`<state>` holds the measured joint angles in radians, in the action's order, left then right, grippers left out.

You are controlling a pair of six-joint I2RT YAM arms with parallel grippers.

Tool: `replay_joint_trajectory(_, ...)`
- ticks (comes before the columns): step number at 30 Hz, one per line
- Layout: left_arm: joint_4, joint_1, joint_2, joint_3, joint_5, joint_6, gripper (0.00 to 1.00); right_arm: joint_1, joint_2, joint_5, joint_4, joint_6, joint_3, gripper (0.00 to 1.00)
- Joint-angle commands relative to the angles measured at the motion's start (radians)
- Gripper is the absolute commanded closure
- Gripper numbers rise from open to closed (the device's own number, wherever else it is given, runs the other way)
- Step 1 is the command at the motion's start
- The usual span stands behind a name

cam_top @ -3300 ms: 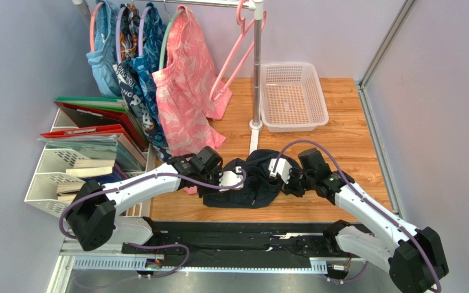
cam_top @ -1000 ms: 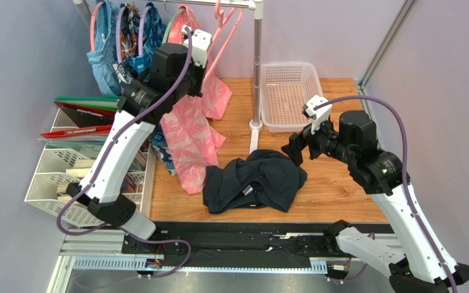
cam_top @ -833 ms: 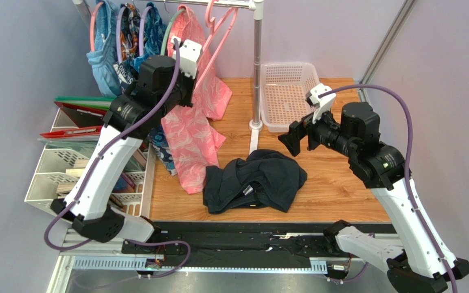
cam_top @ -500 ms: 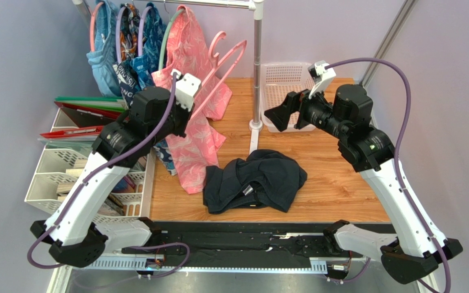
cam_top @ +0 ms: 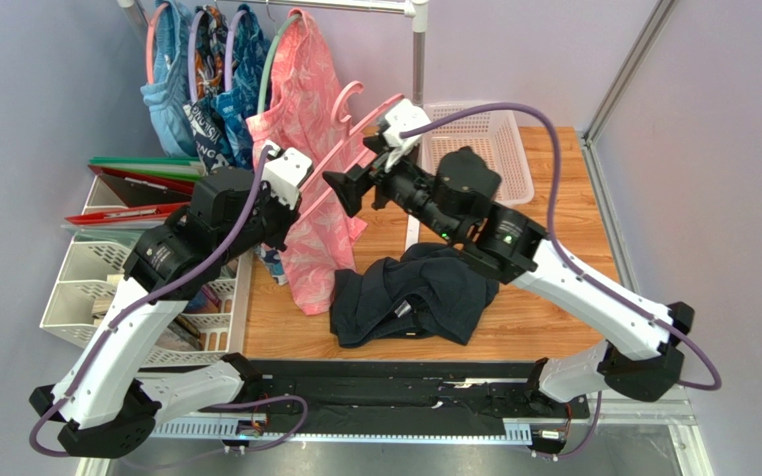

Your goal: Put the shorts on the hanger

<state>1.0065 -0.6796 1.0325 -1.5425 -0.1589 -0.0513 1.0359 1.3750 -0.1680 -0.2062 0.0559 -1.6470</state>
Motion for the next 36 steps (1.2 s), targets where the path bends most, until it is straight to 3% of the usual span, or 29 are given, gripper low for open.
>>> replay_joint_trajectory(1,-0.005,-0.002,-0.020,0.010,0.005,-0.010,1.00,0.018,0.073,-0.272,0.129,0.065,-0.045,0.12)
replay_joint_trajectory(5,-0.006,-0.003,-0.023,0.022,0.013,-0.010,1.00,0.018,0.143,-0.422,0.197,0.058,-0.077,0.13)
replay_joint_trajectory(11,0.000,-0.006,-0.022,0.021,0.035,-0.005,1.00,0.015,0.235,-0.436,0.266,0.082,-0.137,0.24)
replay_joint_trajectory(14,0.003,-0.008,-0.032,0.028,0.045,-0.005,1.00,0.006,0.243,-0.432,0.266,0.075,-0.140,0.52)
replay_joint_trajectory(15,0.003,-0.008,-0.043,0.033,0.053,-0.010,1.00,-0.002,0.242,-0.429,0.258,0.061,-0.142,0.77)
replay_joint_trajectory(17,0.007,-0.009,-0.057,0.041,0.065,-0.012,1.00,-0.008,0.234,-0.416,0.245,0.048,-0.142,0.98)
replay_joint_trajectory(18,0.009,-0.008,-0.058,0.042,0.080,-0.018,0.94,-0.014,0.222,-0.406,0.238,0.039,-0.137,1.00)
replay_joint_trajectory(19,0.012,-0.008,-0.064,0.042,0.097,-0.025,0.78,-0.019,0.213,-0.386,0.235,0.036,-0.129,1.00)
replay_joint_trajectory(21,0.024,-0.008,-0.080,0.032,0.145,-0.048,0.63,-0.034,0.168,-0.322,0.222,0.021,-0.100,1.00)
replay_joint_trajectory(22,0.027,-0.009,-0.090,0.019,0.171,-0.061,0.46,-0.039,0.147,-0.261,0.211,0.016,-0.083,1.00)
replay_joint_trajectory(24,0.032,-0.008,-0.127,0.015,0.225,-0.097,0.26,-0.059,0.099,-0.200,0.211,0.007,-0.038,1.00)
replay_joint_trajectory(25,0.035,-0.008,-0.141,0.019,0.255,-0.116,0.05,-0.066,0.051,-0.129,0.179,-0.008,0.007,1.00)
replay_joint_trajectory(26,0.035,-0.008,-0.178,0.024,0.322,-0.137,0.01,-0.076,0.023,-0.099,0.169,-0.014,0.031,1.00)
replay_joint_trajectory(31,0.023,-0.008,-0.279,0.059,0.505,-0.217,0.01,-0.128,-0.126,0.105,0.110,-0.010,0.154,1.00)
replay_joint_trajectory(36,0.026,-0.008,-0.307,0.047,0.685,-0.248,0.01,-0.155,-0.254,0.179,0.059,0.030,0.231,1.00)
